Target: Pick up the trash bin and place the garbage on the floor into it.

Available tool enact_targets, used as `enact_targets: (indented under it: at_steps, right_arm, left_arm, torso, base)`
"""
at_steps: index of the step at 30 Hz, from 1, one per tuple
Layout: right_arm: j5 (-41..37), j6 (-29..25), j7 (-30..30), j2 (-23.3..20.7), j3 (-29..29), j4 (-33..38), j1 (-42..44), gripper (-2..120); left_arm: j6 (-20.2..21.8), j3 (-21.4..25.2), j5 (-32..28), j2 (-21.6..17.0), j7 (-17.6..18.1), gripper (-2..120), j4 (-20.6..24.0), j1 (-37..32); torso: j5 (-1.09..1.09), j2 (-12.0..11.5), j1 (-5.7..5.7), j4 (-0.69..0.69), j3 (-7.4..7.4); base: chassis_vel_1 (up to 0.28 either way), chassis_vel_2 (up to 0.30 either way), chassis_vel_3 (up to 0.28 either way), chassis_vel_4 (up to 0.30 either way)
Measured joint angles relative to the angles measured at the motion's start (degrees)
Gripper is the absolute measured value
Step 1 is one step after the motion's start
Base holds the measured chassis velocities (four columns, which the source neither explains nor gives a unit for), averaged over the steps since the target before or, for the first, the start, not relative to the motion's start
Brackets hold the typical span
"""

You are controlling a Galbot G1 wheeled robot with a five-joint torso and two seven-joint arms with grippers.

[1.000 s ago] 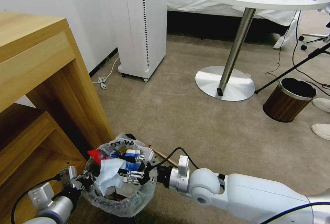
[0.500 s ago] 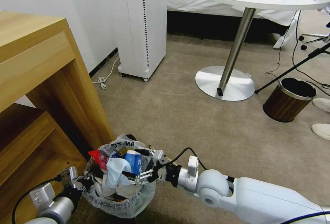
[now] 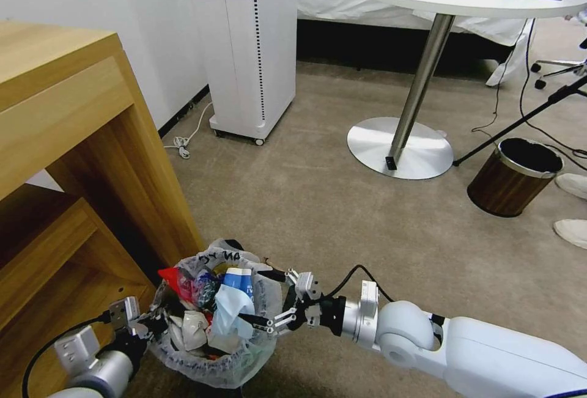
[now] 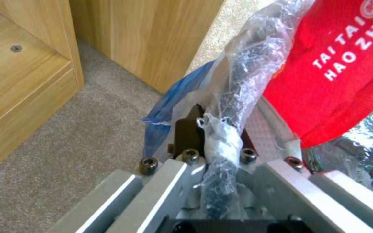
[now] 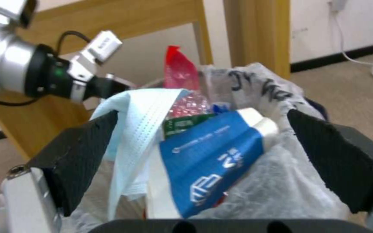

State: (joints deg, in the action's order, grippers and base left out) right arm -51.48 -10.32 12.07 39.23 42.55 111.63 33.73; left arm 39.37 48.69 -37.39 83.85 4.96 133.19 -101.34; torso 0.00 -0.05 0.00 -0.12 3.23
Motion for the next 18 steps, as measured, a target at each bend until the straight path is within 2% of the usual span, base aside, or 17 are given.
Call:
enact_targets:
  at_steps: [8, 14, 18]
  right_arm:
    - [1.11, 1.38, -2.77, 1.38, 1.06, -1.18, -0.1, 100]
    - [-0.57, 2.64, -7.7, 5.54, 2.96, -2.45, -2.41, 100]
    - [-1.38, 2.21, -6.2, 7.09, 3.9, -3.45, -4.03, 100]
  left_arm:
    - [-0.36, -0.25, 0.55, 0.35, -0.23, 0, 0.02, -0.28]
    - [-0.45, -0.22, 0.54, 0.26, -0.3, 0, -0.15, -0.19]
    - [-0.46, -0.23, 0.45, 0.16, -0.32, 0, -0.5, 0.14]
  torso:
    - [-0.01, 0.0, 0.0, 0.0, 0.0]
    - [0.0, 0.0, 0.0, 0.0, 0.0]
    - [-0.01, 0.0, 0.0, 0.01, 0.0]
  base:
    - [0.0, 0.0, 0.0, 0.0]
    - [0.0, 0.0, 0.0, 0.0]
    - [0.0, 0.0, 0.0, 0.0]
